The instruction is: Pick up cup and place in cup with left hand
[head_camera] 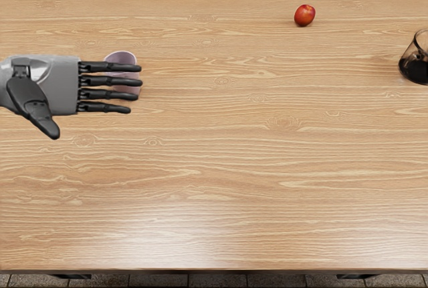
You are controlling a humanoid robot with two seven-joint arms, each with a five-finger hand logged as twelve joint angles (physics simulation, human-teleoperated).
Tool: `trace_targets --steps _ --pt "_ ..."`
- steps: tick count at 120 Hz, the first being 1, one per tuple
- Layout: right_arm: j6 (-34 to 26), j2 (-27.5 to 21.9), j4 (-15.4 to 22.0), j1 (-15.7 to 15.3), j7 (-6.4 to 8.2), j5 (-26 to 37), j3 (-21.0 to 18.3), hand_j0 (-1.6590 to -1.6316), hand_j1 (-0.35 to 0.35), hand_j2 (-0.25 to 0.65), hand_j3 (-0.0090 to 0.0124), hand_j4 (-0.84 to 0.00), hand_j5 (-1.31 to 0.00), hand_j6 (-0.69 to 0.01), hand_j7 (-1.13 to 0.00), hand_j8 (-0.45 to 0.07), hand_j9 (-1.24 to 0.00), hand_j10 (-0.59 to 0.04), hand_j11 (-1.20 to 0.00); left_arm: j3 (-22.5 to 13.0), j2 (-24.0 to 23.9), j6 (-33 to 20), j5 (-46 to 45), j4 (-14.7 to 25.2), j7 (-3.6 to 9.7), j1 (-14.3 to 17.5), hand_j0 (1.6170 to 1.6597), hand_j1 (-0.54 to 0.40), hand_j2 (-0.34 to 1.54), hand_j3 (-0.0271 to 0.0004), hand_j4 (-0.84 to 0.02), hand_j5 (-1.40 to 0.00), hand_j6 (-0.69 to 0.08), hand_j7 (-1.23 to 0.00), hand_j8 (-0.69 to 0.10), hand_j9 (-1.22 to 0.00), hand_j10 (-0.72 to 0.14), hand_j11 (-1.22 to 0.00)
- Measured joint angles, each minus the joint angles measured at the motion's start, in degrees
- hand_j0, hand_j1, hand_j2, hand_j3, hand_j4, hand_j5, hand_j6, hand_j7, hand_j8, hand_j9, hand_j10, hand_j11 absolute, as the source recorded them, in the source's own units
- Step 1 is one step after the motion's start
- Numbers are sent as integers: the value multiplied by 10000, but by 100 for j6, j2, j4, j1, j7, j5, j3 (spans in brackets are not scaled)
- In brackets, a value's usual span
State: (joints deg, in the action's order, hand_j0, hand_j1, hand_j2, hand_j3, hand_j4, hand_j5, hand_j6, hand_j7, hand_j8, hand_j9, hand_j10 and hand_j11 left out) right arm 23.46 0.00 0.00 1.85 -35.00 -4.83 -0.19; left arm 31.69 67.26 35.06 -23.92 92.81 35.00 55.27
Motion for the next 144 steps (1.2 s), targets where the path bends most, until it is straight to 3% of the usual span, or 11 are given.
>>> trace_targets --steps 29,42,47,59,76,94,108,144 --pt "3 0 0 1 0 36 -50 -16581 -3491 0 0 -2 0 -3 0 -2 0 -1 0 -7 -106 0 32 57 0 35 16581 3301 21 0 -120 -195 -115 -196 -120 -197 -131 -198" --pt "1 0 0 1 0 46 -67 -16581 -3491 1 0 -2 0 -4 0 -3 0 -1 0 107 -667 0 241 41 0 144 16581 3325 20 0 -103 -171 -97 -172 -102 -173 -113 -173" --pt "1 0 0 1 0 47 -70 -16581 -3491 2 0 -2 0 -4 0 -2 0 -1 0 262 -993 -1 667 27 0 222 16581 3332 21 0 -100 -165 -95 -166 -99 -167 -109 -168" --pt "-1 0 0 0 0 50 -75 -16581 -3491 1 0 -4 -1 -5 0 -4 0 -3 0 487 -1669 -3 1997 -44 0 857 16581 3346 19 0 -100 -152 -96 -153 -99 -153 -105 -154" --pt "-6 0 0 0 0 51 -77 -16581 -3491 1 0 -3 -1 -5 0 -4 0 -3 0 547 -1964 -4 3368 -295 0 1346 16581 3351 22 0 -110 -151 -109 -151 -109 -151 -111 -151" --pt "-8 0 0 1 0 51 -77 -16581 -3491 1 0 -4 -1 -6 0 -5 -1 -3 0 546 -2913 -5 5142 -629 0 1557 16581 3330 28 0 -139 -176 -140 -176 -139 -176 -137 -176" --pt "-8 0 0 1 0 52 -78 -16581 -3491 0 0 -4 -1 -6 0 -5 0 -3 0 531 -3356 -112 6293 -886 0 1646 16581 3271 39 0 -193 -241 -196 -241 -194 -240 -190 -240" --pt "-8 0 0 1 0 52 -78 -16581 -3491 0 0 -2 0 -4 0 -3 0 -2 0 248 -3376 -550 7869 -1277 0 1588 16581 3187 57 0 -273 -337 -279 -336 -277 -335 -270 -334"
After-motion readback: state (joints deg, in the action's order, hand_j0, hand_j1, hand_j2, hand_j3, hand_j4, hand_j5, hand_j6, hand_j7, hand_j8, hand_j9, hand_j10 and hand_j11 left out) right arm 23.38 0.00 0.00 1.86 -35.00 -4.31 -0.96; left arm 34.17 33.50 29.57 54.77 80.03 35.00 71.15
